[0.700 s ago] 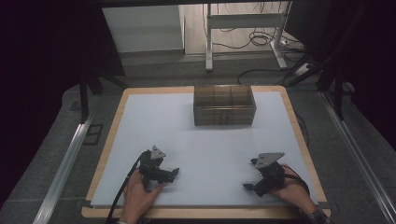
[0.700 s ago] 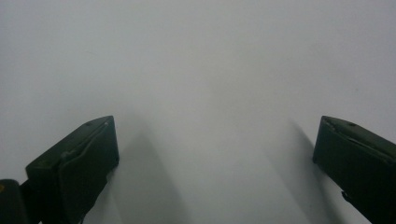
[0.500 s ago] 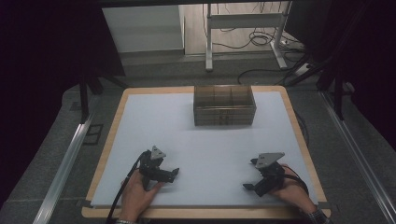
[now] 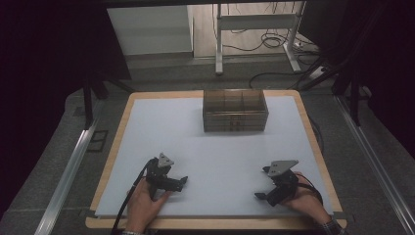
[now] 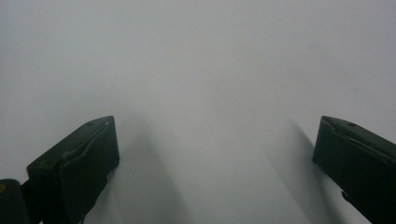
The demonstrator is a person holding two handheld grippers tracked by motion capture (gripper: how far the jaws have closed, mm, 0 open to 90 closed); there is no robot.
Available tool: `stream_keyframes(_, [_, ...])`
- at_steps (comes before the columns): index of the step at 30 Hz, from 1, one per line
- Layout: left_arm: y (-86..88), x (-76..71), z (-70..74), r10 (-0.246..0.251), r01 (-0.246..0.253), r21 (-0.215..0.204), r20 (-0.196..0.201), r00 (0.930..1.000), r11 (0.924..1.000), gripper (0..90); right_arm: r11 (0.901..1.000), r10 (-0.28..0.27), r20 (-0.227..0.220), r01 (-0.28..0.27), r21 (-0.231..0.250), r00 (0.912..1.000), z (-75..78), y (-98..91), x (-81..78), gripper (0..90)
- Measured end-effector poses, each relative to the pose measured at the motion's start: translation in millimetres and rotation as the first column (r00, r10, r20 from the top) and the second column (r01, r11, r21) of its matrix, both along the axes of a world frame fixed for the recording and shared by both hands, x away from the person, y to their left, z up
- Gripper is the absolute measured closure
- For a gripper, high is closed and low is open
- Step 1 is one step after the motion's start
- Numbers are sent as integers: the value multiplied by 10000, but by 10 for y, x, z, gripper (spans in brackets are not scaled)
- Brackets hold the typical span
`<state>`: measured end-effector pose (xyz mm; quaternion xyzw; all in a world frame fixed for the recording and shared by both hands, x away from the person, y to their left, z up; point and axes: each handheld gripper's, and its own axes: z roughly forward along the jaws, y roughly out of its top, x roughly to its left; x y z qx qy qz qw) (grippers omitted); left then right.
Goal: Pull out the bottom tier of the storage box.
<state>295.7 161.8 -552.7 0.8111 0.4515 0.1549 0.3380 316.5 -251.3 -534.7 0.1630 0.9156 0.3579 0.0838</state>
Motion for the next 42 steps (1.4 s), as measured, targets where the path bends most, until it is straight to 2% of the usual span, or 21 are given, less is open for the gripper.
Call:
stream_keyframes(10, [0,1,0,-3,3,0,-3,10000,10000,0,10000,27,-12,-27,6,10000,6,0,-3,14])
stream_keyframes(24, [0,1,0,-1,1,-1,-4,10000,10000,0,10000,43,20,-42,-51,10000,94,-13,-15,157])
stream_keyframes(30, [0,1,0,0,0,-2,-3,10000,10000,0,9998,-82,288,87,-177,9996,165,-12,11,205])
stream_keyframes(34, [0,1,1,-4,4,3,-5,10000,10000,0,9992,-128,635,151,-357,9979,203,-2,35,234])
stream_keyframes(35, [0,1,0,-2,2,0,-6,10000,10000,0,9986,-148,842,191,-501,9963,227,5,42,247])
stream_keyframes(36, [0,1,0,-2,2,0,-6,10000,10000,0,9986,-148,842,191,-501,9963,227,5,42,247])
stream_keyframes(37, [0,1,0,0,0,-1,-6,10000,10000,0,9976,-168,1042,238,-656,9944,243,16,54,261])
stream_keyframes(42, [0,1,1,0,0,1,-7,10000,10000,0,9957,-147,1333,267,-883,9910,256,32,91,286])
